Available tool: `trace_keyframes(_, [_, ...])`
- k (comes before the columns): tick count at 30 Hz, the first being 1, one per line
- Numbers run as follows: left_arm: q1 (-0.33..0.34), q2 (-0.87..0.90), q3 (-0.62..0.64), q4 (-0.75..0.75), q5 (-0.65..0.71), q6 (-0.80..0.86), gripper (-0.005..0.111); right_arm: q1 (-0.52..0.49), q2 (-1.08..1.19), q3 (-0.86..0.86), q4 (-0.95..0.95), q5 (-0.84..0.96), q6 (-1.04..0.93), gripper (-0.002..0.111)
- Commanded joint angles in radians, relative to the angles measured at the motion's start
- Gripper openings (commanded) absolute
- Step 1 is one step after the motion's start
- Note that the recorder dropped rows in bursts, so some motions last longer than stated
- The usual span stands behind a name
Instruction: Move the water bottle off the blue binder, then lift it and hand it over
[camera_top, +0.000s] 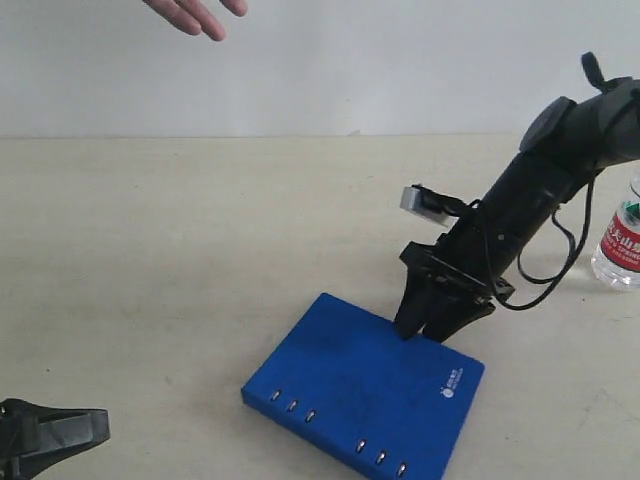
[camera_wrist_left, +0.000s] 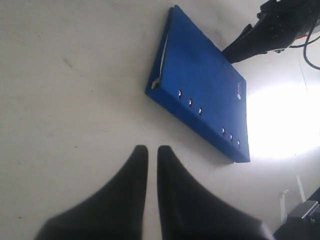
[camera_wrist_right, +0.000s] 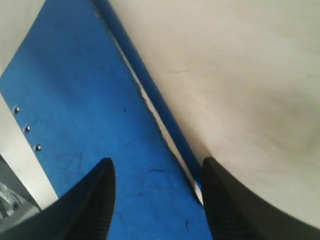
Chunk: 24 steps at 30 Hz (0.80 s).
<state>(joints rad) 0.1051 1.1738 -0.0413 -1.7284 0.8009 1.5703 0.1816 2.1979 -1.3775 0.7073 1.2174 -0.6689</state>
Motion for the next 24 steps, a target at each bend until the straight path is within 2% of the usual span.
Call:
trace_keyframes(1, [0.002,0.102,-0.033,-0.016,-0.001,0.061,0.007,0.09,-0.031,0.007,-0.006,0.004,-0.048,0.05])
trace_keyframes(10, [0.002,0.257,-0.083,-0.016,0.02,0.071,0.007,0.299,-0.035,0.007,0.011,0.004,-0.095,0.05])
trace_keyframes(17, [0.002,0.303,-0.1,-0.016,0.02,0.098,0.007,0.368,-0.035,0.007,0.086,0.004,-0.143,0.05])
trace_keyframes(19, [0.002,0.303,-0.1,-0.016,-0.029,0.096,0.007,0.37,-0.035,0.007,0.102,0.004,-0.151,0.05])
trace_keyframes(24, [0.002,0.303,-0.098,-0.016,-0.262,0.04,0.007,0.37,-0.035,0.007,0.138,0.004,-0.154,0.05])
